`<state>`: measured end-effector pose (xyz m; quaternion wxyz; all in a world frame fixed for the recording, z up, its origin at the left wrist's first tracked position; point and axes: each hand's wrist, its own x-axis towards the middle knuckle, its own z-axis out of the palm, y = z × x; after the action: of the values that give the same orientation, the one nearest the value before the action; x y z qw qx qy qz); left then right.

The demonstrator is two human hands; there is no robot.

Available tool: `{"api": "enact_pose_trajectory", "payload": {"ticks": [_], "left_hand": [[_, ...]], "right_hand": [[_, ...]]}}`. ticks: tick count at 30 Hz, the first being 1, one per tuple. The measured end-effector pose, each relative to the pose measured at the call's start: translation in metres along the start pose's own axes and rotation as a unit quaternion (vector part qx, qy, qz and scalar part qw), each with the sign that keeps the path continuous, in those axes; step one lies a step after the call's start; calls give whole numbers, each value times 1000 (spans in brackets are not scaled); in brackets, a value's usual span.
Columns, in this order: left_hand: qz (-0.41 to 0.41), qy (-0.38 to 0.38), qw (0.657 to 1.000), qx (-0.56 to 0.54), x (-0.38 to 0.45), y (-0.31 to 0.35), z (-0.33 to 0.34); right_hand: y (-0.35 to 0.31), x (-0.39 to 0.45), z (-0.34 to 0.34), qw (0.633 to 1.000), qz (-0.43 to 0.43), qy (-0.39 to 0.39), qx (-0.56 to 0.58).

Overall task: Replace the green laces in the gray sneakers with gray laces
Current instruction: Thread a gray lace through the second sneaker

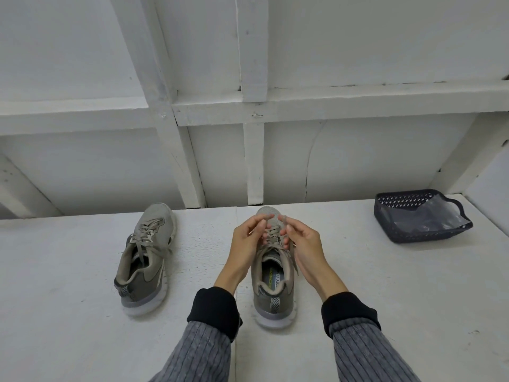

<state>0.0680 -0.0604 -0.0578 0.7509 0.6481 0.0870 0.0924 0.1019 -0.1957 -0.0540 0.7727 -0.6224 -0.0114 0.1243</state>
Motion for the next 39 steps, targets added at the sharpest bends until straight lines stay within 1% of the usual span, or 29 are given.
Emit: {"api": "enact_pose_trajectory", "payload": {"ticks": [4,7,11,15,17,19,21,23,24,25,26,27,28,29,30,31,32,34,37,39], "left_hand": [[-10,-23,999,19,-4,2,-1],[-18,-32,999,23,-4,7,-2],[-15,-48,995,80,1,6,-5],[-12,-55,993,104,6,3,-4],[-6,-56,991,121,6,4,-3],[1,-68,988,138,6,5,-3],[-5,-93,986,139,6,6,-7],[-33,-105,987,120,7,5,-12],[-49,-99,988,106,8,5,-13],[-65,-88,990,87,9,4,-15],[-79,-76,992,64,10,4,-16],[-86,-66,993,49,11,4,-16],[-87,-58,994,45,12,2,-17],[-82,-50,994,51,13,2,-16],[-74,-41,995,57,12,1,-15],[-67,-35,995,60,12,1,-13],[-63,-33,996,62,11,2,-12],[-68,-50,993,77,11,4,-11],[-81,-78,989,100,13,6,-11],[-68,-64,987,129,14,6,-9]], "right_hand": [[1,1,-1,999,24,23,-12],[4,2,-3,999,34,23,-9],[4,0,-5,998,46,-15,40],[1,-3,-4,992,55,-38,102],[3,-3,-4,995,44,-38,79],[5,-2,-3,998,35,-21,57],[5,0,-2,994,42,-9,101],[4,-2,0,986,57,-20,153],[4,-3,0,988,52,-37,143],[4,-4,-2,993,33,-61,92],[2,-5,-3,996,-3,-85,-6],[1,-4,-5,984,-46,-102,-135],[0,-3,-7,957,-89,-107,-254],[1,-1,-9,925,-132,-99,-343],[1,0,-9,896,-176,-82,-399],[2,1,-9,874,-214,-57,-432],[4,1,-8,861,-239,-35,-447],[9,0,-6,860,-264,-1,-436],[13,-3,-2,882,-278,32,-378],[14,-4,2,901,-271,41,-336]]}}
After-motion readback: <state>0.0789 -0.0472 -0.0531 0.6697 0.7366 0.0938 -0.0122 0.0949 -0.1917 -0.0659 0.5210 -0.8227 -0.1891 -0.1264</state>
